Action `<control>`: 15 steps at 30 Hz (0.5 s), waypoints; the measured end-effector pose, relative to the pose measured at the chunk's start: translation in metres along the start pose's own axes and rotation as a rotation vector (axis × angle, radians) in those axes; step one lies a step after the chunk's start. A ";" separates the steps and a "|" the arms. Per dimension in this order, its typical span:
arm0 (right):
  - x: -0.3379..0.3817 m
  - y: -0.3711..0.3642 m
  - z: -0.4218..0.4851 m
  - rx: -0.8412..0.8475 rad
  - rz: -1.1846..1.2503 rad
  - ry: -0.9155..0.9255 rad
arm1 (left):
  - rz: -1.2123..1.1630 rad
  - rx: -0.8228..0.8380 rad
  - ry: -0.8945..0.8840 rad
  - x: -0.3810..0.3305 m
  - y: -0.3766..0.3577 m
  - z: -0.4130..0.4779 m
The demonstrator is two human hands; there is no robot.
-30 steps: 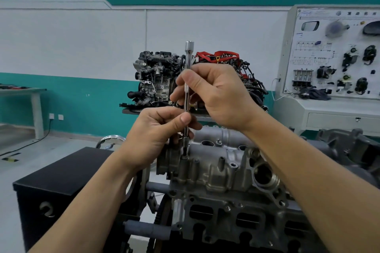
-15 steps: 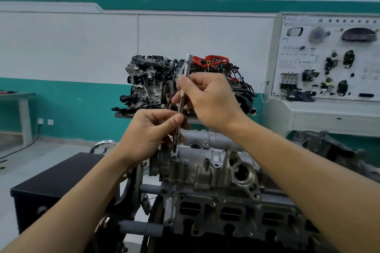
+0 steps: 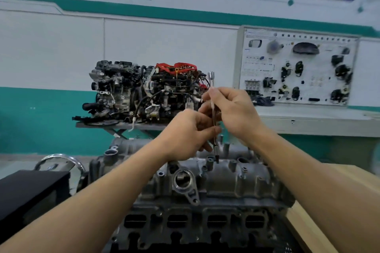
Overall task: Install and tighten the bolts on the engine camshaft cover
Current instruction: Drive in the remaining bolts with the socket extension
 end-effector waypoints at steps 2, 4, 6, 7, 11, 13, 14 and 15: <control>-0.005 0.001 -0.004 0.009 -0.031 0.040 | 0.073 0.002 -0.027 0.002 0.000 -0.006; -0.005 -0.002 -0.006 0.017 -0.012 0.059 | 0.044 -0.038 -0.030 0.004 0.000 -0.013; -0.004 -0.005 -0.006 0.013 0.023 0.072 | -0.009 -0.075 -0.027 0.006 0.000 -0.017; -0.003 -0.007 -0.005 0.016 0.030 0.077 | -0.026 -0.084 -0.026 0.007 0.001 -0.017; -0.005 -0.008 -0.005 0.018 0.031 0.080 | -0.052 -0.067 -0.012 0.008 0.001 -0.019; -0.010 -0.007 -0.006 0.006 0.045 0.070 | -0.052 -0.045 -0.005 0.010 0.001 -0.020; -0.012 -0.008 -0.006 0.003 0.056 0.065 | -0.053 -0.034 -0.006 0.010 0.001 -0.019; -0.013 -0.008 -0.007 0.005 0.067 0.059 | -0.055 -0.025 -0.009 0.011 0.001 -0.019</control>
Point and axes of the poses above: each hand's wrist, its own z-axis towards the middle knuckle, its own y-axis out of the back of the hand, x = y × z, the point moved 3 cm from there along z, towards the middle knuckle, and after that the axes turned 14 degrees about -y, right-handed, at the moved point
